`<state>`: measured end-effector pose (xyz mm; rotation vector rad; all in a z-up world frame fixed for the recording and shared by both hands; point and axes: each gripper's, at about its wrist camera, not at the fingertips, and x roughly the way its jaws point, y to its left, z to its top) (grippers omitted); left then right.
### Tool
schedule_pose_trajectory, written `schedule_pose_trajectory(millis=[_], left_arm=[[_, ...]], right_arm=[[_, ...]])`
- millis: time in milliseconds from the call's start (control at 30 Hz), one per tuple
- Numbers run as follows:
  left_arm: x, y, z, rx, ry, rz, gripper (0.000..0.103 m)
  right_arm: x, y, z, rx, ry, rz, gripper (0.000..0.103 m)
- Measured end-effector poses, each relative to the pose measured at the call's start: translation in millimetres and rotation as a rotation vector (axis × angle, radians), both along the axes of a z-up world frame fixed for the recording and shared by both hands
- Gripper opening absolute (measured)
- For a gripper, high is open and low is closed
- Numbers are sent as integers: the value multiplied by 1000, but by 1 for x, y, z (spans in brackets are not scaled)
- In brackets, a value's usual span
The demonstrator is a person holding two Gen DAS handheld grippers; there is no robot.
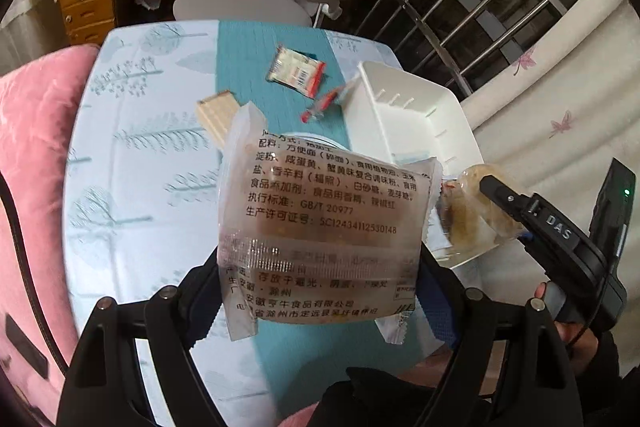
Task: Organize snacks
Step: 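Carry the bread bag with the left tool while the right tool carries the snack bag, then release the bread bag into the tray with the left tool while the right tool drops the puffed-snack bag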
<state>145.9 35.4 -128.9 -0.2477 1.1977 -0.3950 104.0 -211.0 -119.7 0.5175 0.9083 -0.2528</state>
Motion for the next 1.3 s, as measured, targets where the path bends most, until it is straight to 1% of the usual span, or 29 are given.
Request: schedule_pose_trajectory(millis=[133, 267, 433, 633, 767, 833, 900, 933, 967, 1067, 1300], left_arm=[[-4, -41, 5, 5, -10, -5, 84], [-8, -86, 16, 11, -60, -16, 84], [-6, -131, 22, -5, -112, -21, 84], [8, -176, 23, -25, -159, -24, 84], [18, -198, 21, -32, -171, -24, 85], [21, -209, 19, -27, -169, -32, 90], [21, -214, 19, -32, -176, -24, 92], [21, -215, 19, -42, -177, -17, 93], [22, -216, 18, -47, -173, -6, 95], [23, -213, 14, -41, -156, 36, 96], [19, -190, 0, -42, -103, 134, 96]], right_arm=[[-5, -35, 9, -5, -38, 60, 49], [-4, -69, 15, 3, -57, 98, 49], [4, -107, 26, -22, -94, 151, 49], [22, -135, 36, -69, -134, 234, 49], [34, -148, 44, -91, -155, 254, 50], [40, -153, 46, -93, -165, 267, 51], [46, -159, 47, -96, -152, 274, 59], [48, -161, 46, -99, -143, 268, 71], [48, -164, 46, -99, -140, 257, 77], [50, -171, 43, -80, -136, 249, 79], [54, -170, 35, -51, -108, 267, 79]])
